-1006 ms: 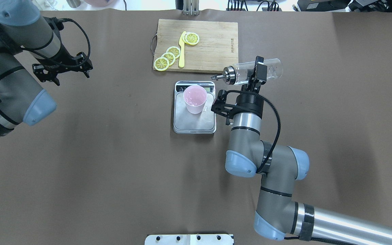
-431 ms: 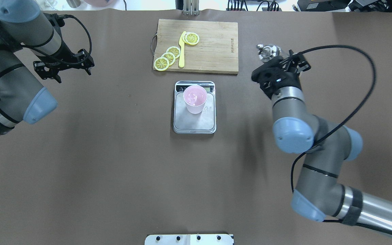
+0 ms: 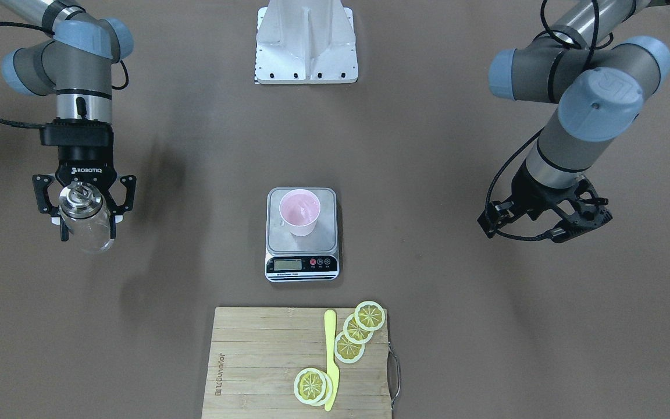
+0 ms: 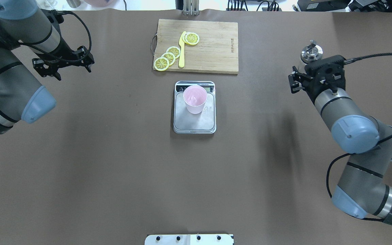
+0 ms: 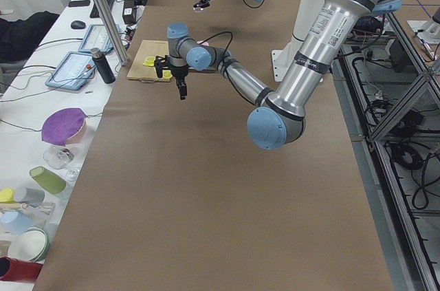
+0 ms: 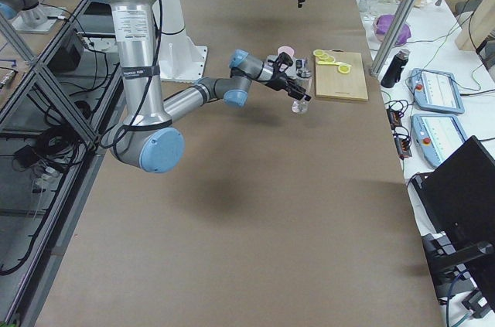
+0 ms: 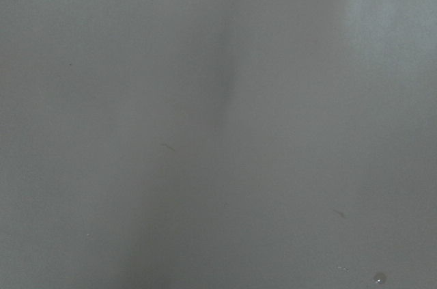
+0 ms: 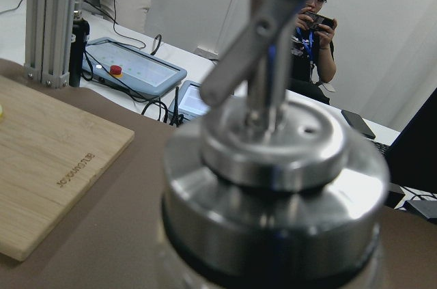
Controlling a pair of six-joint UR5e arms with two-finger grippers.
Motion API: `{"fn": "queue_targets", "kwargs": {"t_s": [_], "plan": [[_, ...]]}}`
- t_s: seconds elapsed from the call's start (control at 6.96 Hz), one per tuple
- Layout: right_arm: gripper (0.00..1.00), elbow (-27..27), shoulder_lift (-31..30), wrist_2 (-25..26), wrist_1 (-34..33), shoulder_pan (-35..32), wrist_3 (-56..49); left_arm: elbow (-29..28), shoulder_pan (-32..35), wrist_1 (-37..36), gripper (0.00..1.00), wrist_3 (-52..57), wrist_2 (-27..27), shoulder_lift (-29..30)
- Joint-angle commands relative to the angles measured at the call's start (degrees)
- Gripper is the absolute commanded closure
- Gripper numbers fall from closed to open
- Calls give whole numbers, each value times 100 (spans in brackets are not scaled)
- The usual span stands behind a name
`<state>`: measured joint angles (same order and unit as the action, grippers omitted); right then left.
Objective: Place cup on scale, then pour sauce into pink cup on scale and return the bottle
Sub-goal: 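Tilt the bottle upright and carry it back with the right gripper, then lower the bottle onto the table with the right gripper and release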
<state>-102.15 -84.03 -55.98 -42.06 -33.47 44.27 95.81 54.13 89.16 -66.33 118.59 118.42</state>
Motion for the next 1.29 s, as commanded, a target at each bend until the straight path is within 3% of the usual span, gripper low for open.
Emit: {"fn": "queue_targets", "kwargs": {"t_s": [0.0, 0.14, 0.43, 1.15], "plan": [[100, 1094, -192, -62, 2086, -19, 380, 7, 1, -4, 1, -3, -20, 6], [100, 1492, -175, -62, 2627, -37, 371, 7, 1, -4, 1, -3, -11, 6], [100, 1566, -122, -97, 2598, -45, 380, -1, 1, -4, 1, -3, -20, 6], [100, 1821, -113, -826, 2413, -186, 714, 7, 1, -4, 1, -3, -37, 6]]}}
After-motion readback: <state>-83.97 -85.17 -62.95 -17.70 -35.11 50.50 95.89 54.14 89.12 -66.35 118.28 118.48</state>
